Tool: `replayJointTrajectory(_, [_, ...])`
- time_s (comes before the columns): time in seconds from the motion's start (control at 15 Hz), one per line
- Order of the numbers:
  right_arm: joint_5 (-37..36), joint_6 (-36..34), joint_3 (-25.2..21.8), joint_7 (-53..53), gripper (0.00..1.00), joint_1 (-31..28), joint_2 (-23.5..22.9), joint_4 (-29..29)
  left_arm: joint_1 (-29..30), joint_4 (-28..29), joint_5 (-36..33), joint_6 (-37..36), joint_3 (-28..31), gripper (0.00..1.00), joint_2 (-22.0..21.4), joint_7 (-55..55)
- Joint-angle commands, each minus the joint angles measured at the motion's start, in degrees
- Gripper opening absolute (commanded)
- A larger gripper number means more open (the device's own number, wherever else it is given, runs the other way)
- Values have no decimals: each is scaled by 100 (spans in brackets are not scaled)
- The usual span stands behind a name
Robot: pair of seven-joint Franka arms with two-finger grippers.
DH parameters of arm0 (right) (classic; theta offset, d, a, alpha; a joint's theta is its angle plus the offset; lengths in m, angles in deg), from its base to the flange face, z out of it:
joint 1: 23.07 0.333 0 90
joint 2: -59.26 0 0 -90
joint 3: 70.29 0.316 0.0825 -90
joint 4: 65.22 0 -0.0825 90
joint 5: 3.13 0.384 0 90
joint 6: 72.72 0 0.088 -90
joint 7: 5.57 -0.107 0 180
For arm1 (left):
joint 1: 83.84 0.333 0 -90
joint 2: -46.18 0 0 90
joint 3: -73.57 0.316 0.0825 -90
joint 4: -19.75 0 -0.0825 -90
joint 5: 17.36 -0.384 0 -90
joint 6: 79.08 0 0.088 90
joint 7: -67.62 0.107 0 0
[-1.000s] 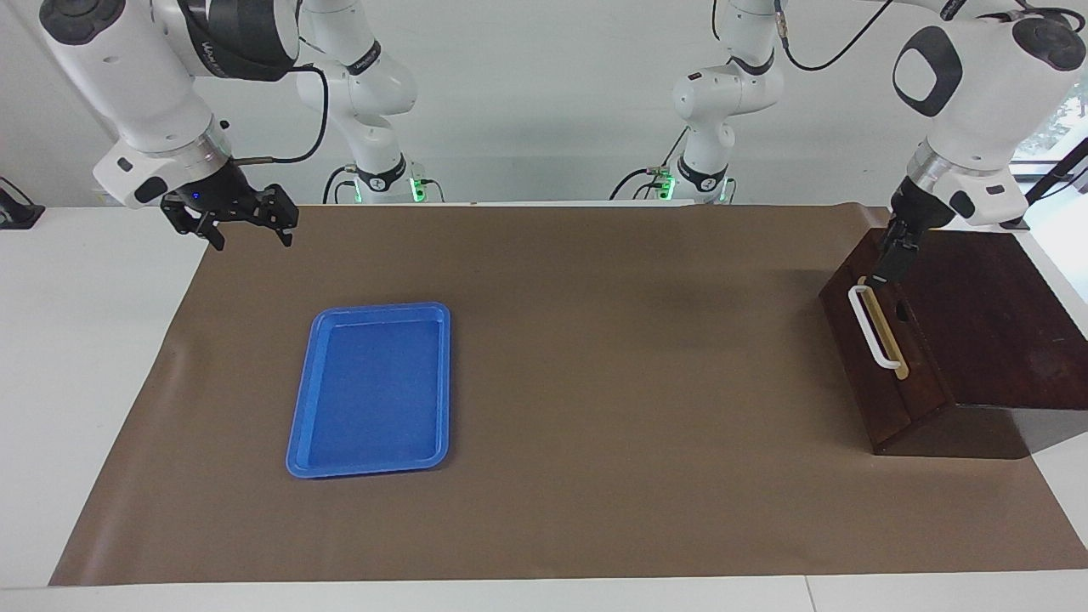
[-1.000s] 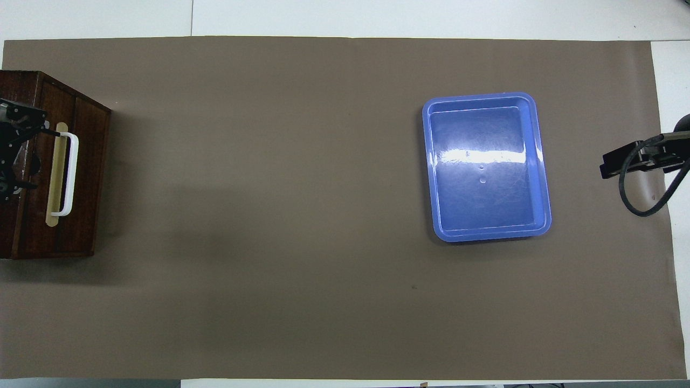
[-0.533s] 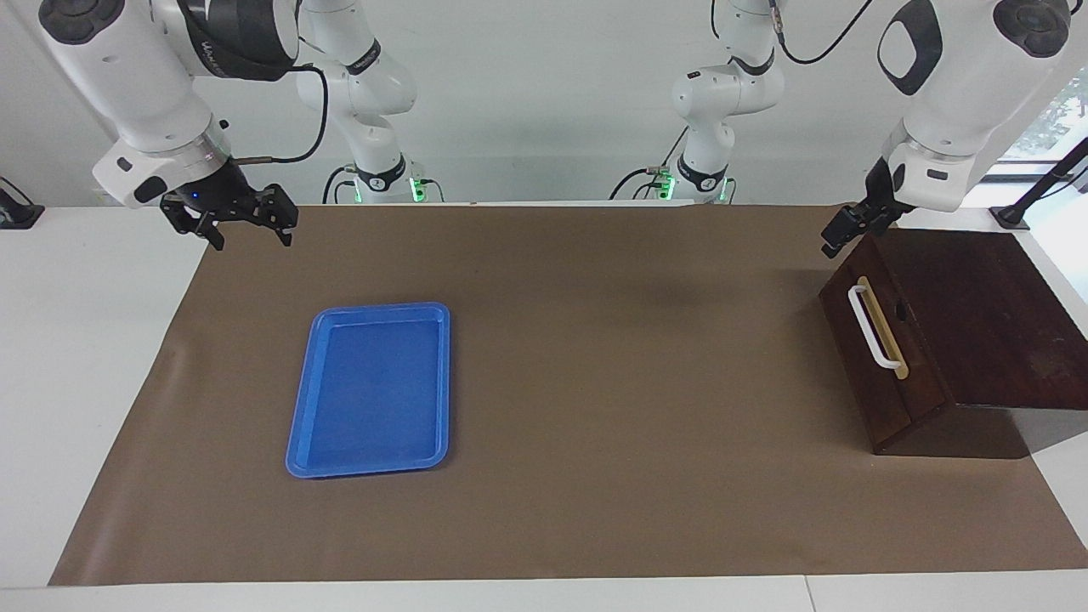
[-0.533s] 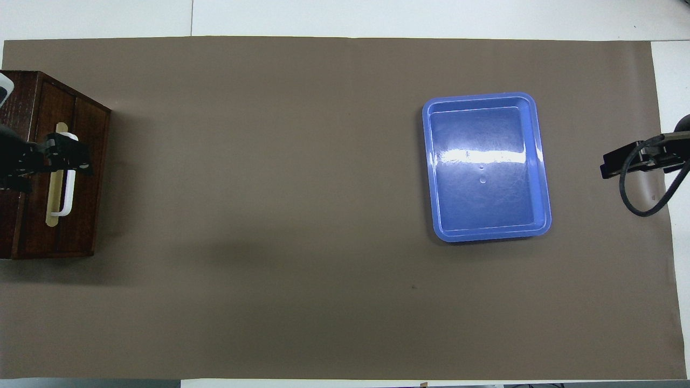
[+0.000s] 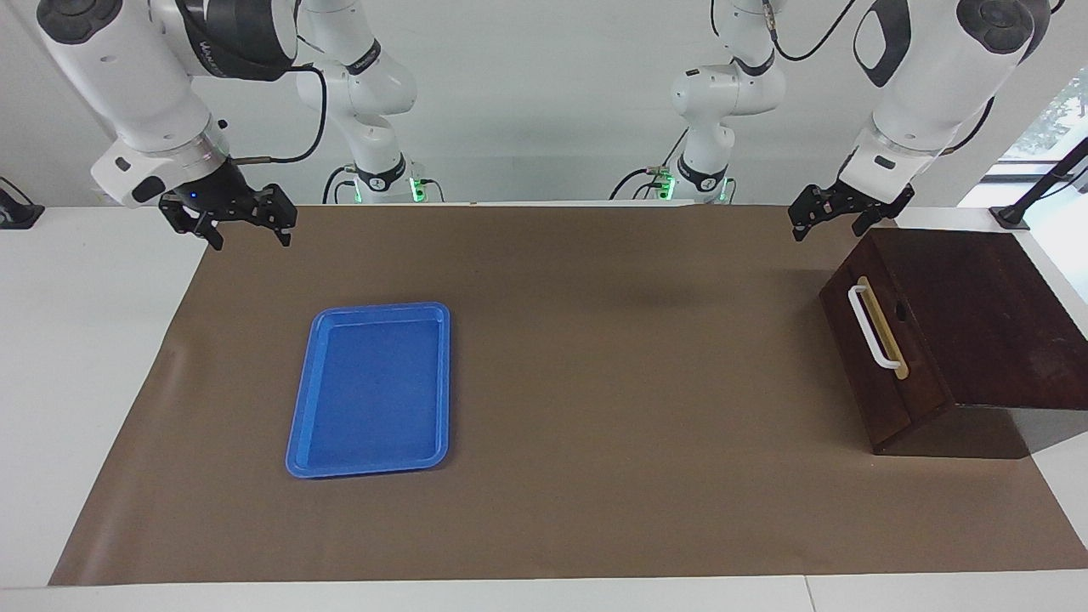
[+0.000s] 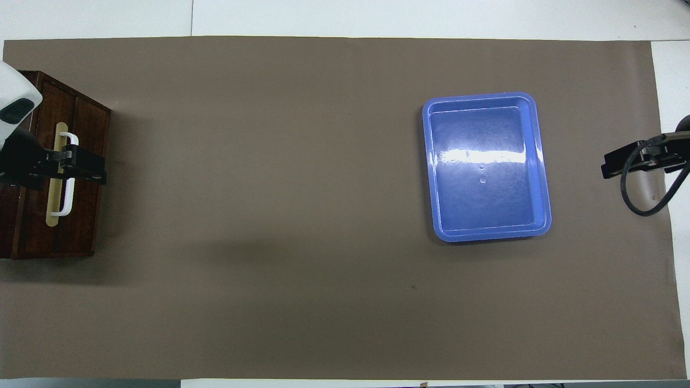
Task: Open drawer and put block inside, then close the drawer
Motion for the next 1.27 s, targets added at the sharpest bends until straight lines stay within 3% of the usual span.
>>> replayJointTrajectory(0.0, [-37,73,60,-82,100,-83,73,76,-122,-2,87,-42,158,100,-76,144])
replayJointTrajectory(1.2, [-37,73,60,-73,100,-92,73,76,-69,50,78,99,150,100,-94,48])
